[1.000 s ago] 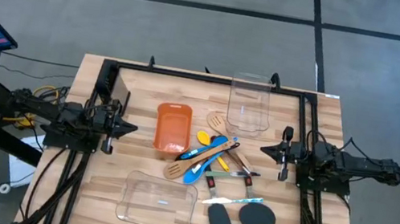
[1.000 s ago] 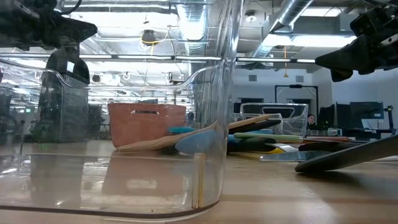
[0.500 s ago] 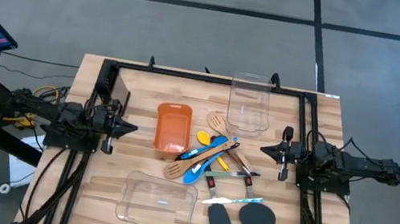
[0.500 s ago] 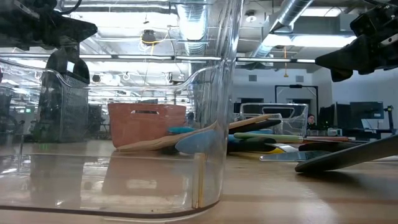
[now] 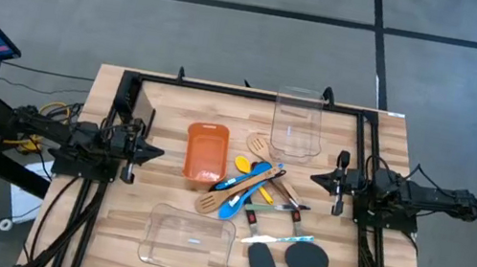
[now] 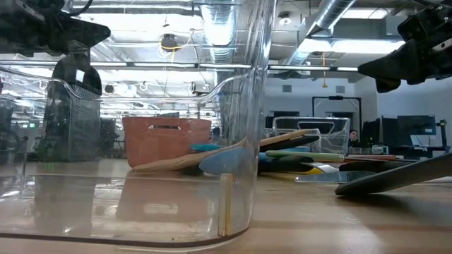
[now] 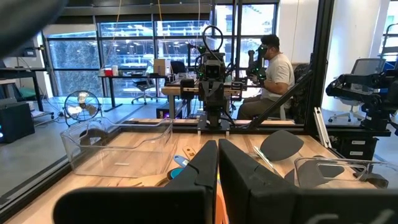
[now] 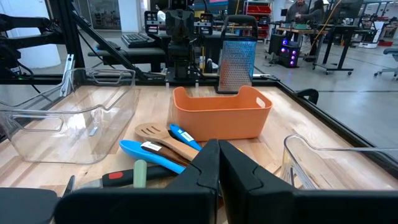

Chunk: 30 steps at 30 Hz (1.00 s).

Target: Pick & Place Kitchen Items

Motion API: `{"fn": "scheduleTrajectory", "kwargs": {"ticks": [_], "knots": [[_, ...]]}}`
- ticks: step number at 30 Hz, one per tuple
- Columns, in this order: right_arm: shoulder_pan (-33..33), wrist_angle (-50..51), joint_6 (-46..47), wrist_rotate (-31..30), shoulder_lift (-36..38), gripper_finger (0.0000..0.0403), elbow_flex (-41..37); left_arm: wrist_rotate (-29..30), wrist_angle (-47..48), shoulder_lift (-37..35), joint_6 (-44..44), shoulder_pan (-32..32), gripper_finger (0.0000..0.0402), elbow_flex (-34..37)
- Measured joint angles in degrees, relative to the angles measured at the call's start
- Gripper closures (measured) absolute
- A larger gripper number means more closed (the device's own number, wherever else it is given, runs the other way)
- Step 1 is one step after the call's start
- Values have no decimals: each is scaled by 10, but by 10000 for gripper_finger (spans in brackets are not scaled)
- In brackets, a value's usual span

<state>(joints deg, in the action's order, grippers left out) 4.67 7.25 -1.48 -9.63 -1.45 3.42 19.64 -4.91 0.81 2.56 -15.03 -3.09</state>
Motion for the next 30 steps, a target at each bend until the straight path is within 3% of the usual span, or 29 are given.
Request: {"fn": "scheduleTrajectory", "kwargs": {"ticks": [30], "knots": [[0, 0, 0, 0, 0, 403, 0, 0, -6, 0, 0, 0, 399, 0]]}}
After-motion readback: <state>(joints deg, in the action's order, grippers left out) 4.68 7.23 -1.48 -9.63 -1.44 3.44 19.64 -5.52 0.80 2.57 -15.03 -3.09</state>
